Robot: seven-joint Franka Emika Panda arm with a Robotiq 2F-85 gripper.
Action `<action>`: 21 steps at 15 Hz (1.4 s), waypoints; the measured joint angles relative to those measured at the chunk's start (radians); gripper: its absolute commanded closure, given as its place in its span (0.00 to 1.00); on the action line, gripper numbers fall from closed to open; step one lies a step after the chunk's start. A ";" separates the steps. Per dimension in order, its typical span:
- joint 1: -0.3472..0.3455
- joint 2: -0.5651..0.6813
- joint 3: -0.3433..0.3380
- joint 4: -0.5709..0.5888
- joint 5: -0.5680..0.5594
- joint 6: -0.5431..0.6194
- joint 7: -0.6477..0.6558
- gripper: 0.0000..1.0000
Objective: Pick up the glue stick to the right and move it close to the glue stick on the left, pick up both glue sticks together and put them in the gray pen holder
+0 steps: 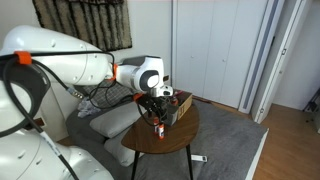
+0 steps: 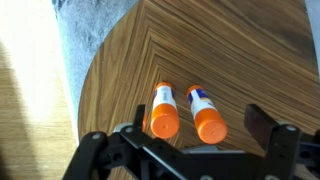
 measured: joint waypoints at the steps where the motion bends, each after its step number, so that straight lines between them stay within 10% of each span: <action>1: 0.000 0.001 0.006 -0.001 0.000 0.005 0.020 0.00; 21: -0.015 0.016 0.015 -0.024 -0.005 0.094 0.091 0.00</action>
